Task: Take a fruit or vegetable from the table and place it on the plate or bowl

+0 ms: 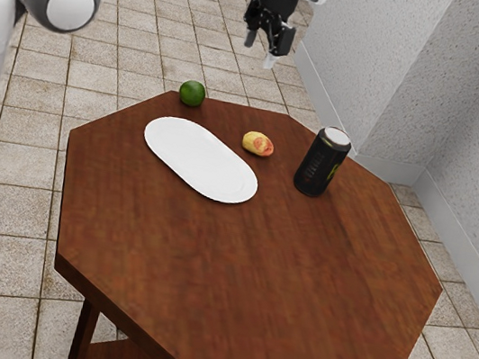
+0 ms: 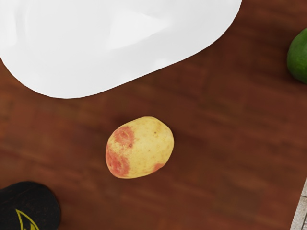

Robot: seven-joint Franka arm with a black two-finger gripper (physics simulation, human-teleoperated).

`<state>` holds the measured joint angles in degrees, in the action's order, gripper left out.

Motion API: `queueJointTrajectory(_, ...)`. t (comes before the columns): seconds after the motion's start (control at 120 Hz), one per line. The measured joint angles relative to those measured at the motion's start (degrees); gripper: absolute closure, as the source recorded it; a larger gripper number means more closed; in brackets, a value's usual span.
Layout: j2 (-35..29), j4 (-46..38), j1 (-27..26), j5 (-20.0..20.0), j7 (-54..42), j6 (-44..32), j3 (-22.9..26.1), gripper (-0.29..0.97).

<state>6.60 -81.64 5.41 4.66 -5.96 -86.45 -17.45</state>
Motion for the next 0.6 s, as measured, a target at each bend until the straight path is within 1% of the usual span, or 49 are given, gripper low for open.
queueJointTrajectory(0.075,-1.25,-4.19,-0.27,-1.09,-0.20,-3.07,1.73,0.00)
queueJointTrajectory(0.142,-1.41,-5.74,-0.68,-1.80,-1.38,-5.77,2.54,0.00)
queueJointTrajectory(0.275,0.51,-7.21,-0.49,-2.36,-4.59,-10.44,2.87,0.00)
queueJointTrajectory(0.475,0.17,-14.13,-0.22,-3.12,-8.70,-17.75,2.93,0.00)
queueJointTrajectory(0.6,0.52,-15.42,-0.20,-3.41,-11.39,-21.00,3.88,0.00)
